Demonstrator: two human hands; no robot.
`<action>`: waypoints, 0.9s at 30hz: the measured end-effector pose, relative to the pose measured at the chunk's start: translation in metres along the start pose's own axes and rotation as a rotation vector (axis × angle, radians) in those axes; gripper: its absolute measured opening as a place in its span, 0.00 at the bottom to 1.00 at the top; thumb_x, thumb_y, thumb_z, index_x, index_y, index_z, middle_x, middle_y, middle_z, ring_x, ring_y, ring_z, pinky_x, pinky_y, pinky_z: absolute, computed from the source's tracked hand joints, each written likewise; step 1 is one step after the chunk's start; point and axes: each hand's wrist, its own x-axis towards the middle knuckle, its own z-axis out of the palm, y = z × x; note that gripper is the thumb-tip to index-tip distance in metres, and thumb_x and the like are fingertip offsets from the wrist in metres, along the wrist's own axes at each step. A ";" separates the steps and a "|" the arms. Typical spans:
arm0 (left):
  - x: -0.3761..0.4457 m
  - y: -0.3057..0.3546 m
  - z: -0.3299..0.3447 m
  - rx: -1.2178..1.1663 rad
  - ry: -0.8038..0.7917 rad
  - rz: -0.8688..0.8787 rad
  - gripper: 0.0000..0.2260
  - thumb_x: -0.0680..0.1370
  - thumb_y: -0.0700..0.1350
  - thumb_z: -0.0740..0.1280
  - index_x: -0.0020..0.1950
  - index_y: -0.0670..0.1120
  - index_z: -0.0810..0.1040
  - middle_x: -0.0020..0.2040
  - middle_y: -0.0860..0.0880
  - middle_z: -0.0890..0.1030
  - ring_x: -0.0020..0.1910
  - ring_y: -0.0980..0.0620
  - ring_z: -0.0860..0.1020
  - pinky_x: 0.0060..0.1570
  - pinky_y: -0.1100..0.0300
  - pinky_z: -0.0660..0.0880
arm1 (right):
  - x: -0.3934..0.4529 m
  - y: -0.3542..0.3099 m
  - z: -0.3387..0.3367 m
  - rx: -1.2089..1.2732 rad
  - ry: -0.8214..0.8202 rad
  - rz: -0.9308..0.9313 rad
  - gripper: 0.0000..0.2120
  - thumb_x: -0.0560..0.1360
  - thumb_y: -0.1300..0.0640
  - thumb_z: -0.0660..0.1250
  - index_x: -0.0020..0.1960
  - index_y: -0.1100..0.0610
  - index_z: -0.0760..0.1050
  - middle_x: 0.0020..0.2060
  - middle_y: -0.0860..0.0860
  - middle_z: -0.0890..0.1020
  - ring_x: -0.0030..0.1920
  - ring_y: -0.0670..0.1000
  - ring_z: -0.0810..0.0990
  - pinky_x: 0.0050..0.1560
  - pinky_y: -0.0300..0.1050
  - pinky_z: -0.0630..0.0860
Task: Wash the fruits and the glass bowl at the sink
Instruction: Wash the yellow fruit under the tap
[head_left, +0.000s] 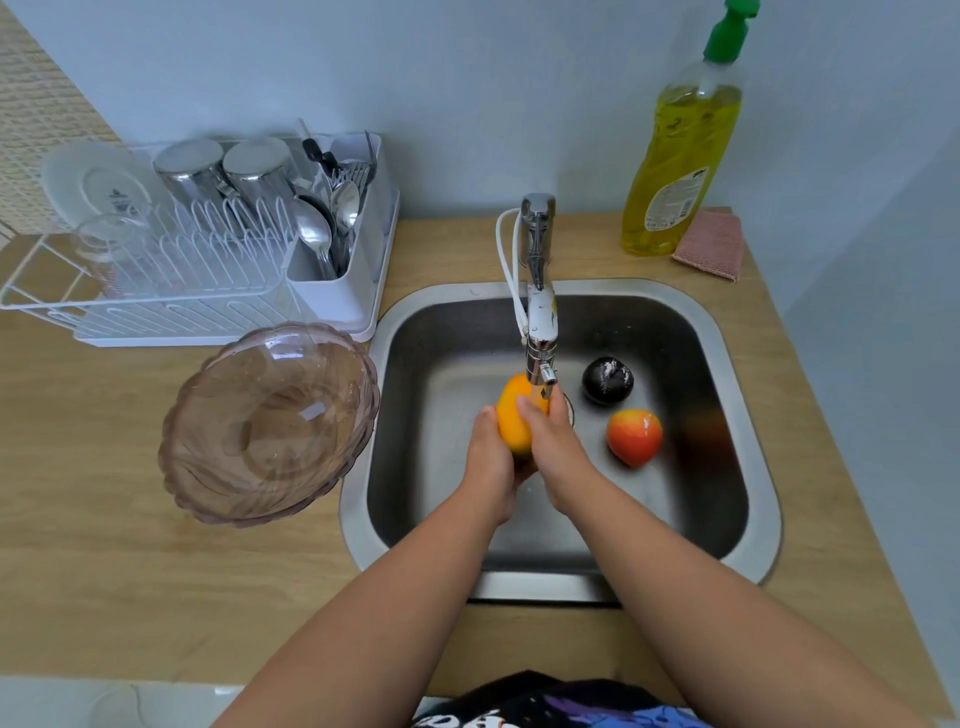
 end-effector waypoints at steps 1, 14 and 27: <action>0.001 -0.003 0.000 0.090 0.011 0.048 0.21 0.83 0.60 0.50 0.61 0.49 0.75 0.56 0.42 0.82 0.52 0.46 0.82 0.52 0.49 0.80 | 0.003 -0.004 -0.004 -0.038 -0.006 -0.010 0.28 0.79 0.50 0.63 0.77 0.47 0.58 0.71 0.50 0.69 0.68 0.52 0.71 0.69 0.53 0.68; -0.005 0.002 0.001 0.234 -0.032 0.224 0.20 0.80 0.61 0.60 0.69 0.54 0.66 0.59 0.48 0.78 0.58 0.47 0.80 0.59 0.42 0.79 | -0.002 -0.010 -0.001 -0.019 0.037 -0.053 0.16 0.82 0.52 0.57 0.68 0.50 0.73 0.63 0.50 0.75 0.63 0.51 0.75 0.68 0.55 0.70; -0.004 0.002 -0.010 0.387 -0.024 0.532 0.19 0.86 0.52 0.51 0.77 0.60 0.61 0.72 0.50 0.70 0.67 0.50 0.72 0.67 0.50 0.73 | -0.009 -0.035 0.001 -0.055 -0.005 0.074 0.08 0.80 0.47 0.60 0.56 0.46 0.74 0.58 0.53 0.78 0.56 0.55 0.77 0.61 0.55 0.75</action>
